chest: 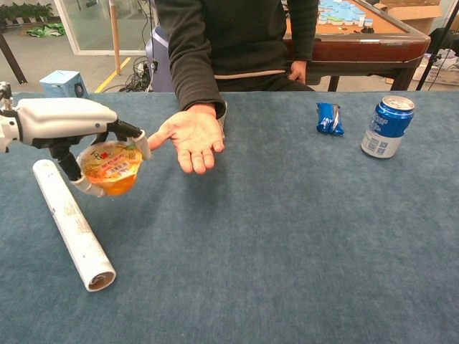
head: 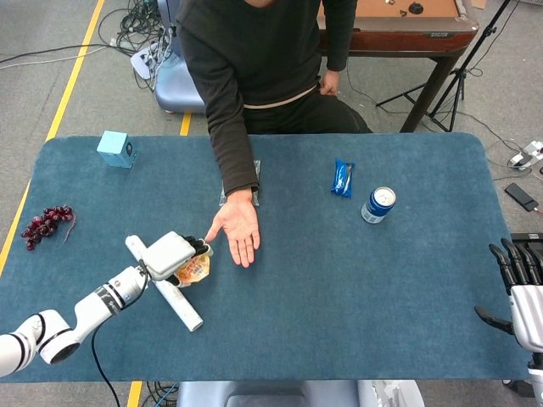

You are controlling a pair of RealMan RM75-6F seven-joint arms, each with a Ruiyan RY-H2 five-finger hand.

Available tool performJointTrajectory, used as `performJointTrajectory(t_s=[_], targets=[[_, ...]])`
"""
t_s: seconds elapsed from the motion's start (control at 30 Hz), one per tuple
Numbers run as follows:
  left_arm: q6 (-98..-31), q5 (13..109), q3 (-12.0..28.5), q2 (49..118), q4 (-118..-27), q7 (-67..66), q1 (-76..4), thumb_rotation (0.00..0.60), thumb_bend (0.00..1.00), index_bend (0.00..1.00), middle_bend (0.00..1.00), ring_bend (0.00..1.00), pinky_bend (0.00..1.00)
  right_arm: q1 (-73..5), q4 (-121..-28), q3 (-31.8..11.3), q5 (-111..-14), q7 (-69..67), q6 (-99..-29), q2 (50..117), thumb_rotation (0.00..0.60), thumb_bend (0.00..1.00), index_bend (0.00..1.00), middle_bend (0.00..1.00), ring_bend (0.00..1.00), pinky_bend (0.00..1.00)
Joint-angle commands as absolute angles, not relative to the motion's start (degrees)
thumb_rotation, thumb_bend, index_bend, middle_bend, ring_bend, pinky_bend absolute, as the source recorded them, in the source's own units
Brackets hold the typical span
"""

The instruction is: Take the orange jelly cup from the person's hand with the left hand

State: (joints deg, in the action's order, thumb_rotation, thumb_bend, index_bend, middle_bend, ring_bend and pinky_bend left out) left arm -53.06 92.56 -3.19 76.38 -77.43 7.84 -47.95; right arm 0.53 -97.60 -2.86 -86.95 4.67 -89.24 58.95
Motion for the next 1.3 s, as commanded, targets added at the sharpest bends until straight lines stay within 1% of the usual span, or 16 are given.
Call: performJointTrajectory(t_s=[0.03, 0.27, 0.37, 0.5, 0.63, 0.73, 0.8, 1.03, 1.2, 1.3], targets=[[-52.55, 93.33, -3.90, 77.67, -76.40, 7.19, -47.82, 0.600, 0.17, 0.41, 0.34, 0.39, 0.54, 0.51, -97.57, -2.86, -86.88, 4.70, -89.13, 58.97, 0.600, 0.01, 0.02, 0.00, 0.00, 0.06], [-51.07, 94.36, -4.40, 80.80, -73.63, 7.49, -48.52, 0.600, 0.17, 0.41, 0.34, 0.39, 0.54, 0.49, -97.67, -2.94, -86.81, 4.81, -89.11, 58.97, 0.600, 0.01, 0.02, 0.00, 0.00, 0.06], [-49.81, 93.96, -4.30, 81.83, -72.39, 7.40, -48.95, 0.600, 0.17, 0.39, 0.30, 0.35, 0.52, 0.56, -97.74, -2.92, -86.75, 4.82, -89.13, 58.90, 0.600, 0.01, 0.02, 0.00, 0.00, 0.06], [-48.36, 92.56, -3.96, 82.13, -72.09, 6.60, -49.05, 0.600, 0.17, 0.27, 0.18, 0.25, 0.45, 0.73, -97.70, -2.92, -86.52, 4.79, -89.23, 58.84, 0.600, 0.01, 0.02, 0.00, 0.00, 0.06], [-47.24, 90.71, -3.43, 81.51, -73.16, 4.17, -48.83, 0.600, 0.15, 0.13, 0.13, 0.17, 0.39, 0.75, -97.57, -3.02, -86.35, 4.58, -89.24, 58.88, 0.600, 0.01, 0.02, 0.00, 0.00, 0.06], [-47.50, 89.71, -3.05, 80.89, -74.37, 3.18, -48.32, 0.600, 0.14, 0.05, 0.06, 0.12, 0.34, 0.66, -97.49, -3.06, -86.36, 4.52, -89.11, 58.94, 0.600, 0.01, 0.02, 0.00, 0.00, 0.06], [-47.37, 89.13, -2.90, 80.18, -75.27, 2.29, -48.13, 0.600, 0.14, 0.03, 0.04, 0.10, 0.33, 0.56, -97.45, -3.11, -86.37, 4.52, -89.00, 59.00, 0.600, 0.01, 0.02, 0.00, 0.00, 0.06], [-49.48, 86.64, -2.10, 75.12, -81.34, 0.14, -46.06, 0.600, 0.14, 0.01, 0.03, 0.10, 0.32, 0.34, -97.07, -3.33, -85.96, 3.93, -88.59, 59.17, 0.600, 0.01, 0.02, 0.00, 0.00, 0.06], [-54.71, 84.79, -1.31, 70.35, -85.86, -1.88, -42.54, 0.600, 0.14, 0.01, 0.03, 0.10, 0.32, 0.00, -96.77, -3.47, -85.79, 3.56, -88.04, 59.24, 0.600, 0.02, 0.02, 0.00, 0.00, 0.06], [-57.48, 81.85, -0.77, 67.43, -88.50, -2.71, -39.74, 0.600, 0.14, 0.01, 0.03, 0.10, 0.32, -0.30, -96.52, -3.39, -85.80, 2.96, -87.39, 59.13, 0.600, 0.02, 0.02, 0.00, 0.00, 0.06]])
